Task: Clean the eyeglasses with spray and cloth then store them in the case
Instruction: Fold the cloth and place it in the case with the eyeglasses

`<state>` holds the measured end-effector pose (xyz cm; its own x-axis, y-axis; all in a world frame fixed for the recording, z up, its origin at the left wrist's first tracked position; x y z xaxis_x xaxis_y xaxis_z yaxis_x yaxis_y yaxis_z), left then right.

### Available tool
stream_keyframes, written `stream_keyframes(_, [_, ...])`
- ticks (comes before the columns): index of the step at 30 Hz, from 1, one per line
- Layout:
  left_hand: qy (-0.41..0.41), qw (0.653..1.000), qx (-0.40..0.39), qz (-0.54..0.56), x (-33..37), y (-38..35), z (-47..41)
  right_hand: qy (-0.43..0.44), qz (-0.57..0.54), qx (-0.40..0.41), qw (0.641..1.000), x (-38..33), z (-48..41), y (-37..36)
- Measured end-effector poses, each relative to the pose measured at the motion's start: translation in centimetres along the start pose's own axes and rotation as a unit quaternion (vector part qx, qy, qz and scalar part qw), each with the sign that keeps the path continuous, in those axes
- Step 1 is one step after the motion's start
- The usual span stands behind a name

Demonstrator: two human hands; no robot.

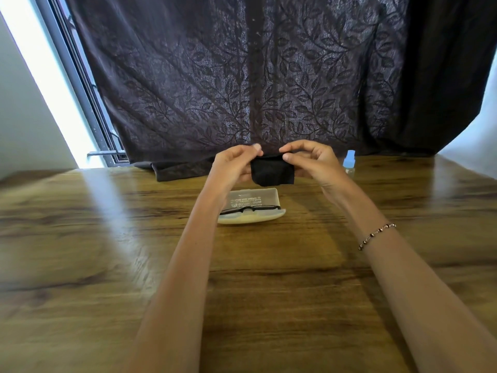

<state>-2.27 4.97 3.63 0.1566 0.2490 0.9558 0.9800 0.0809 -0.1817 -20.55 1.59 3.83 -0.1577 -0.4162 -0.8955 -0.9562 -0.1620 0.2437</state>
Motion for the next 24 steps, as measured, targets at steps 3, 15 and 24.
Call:
stream_keyframes(3, [-0.029, 0.999, -0.007, -0.018, -0.05, 0.04, -0.22, -0.013, -0.039, -0.003, 0.999, 0.14, -0.02, -0.13])
stream_keyframes(15, [-0.022, 1.0, 0.0, -0.007, 0.05, 0.22, -0.17, -0.005, -0.023, 0.002, 1.0, 0.29, -0.05, -0.31])
stream_keyframes(24, [-0.007, 1.0, -0.009, 0.025, -0.08, 0.34, -0.33, -0.024, -0.062, -0.019, 0.998, 0.53, -0.09, -0.6])
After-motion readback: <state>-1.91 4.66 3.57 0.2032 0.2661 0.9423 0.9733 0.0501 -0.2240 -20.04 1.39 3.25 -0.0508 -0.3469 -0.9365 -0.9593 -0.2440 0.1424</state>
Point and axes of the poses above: each hand's wrist, its own z-axis away from the middle knuckle, its own y-axis out of the back of the hand, x = y × z, the point moved 2 cm from there along -z, towards the middle knuckle, and after that the axes turned 8 degrees about z, right-handed, at the moved point
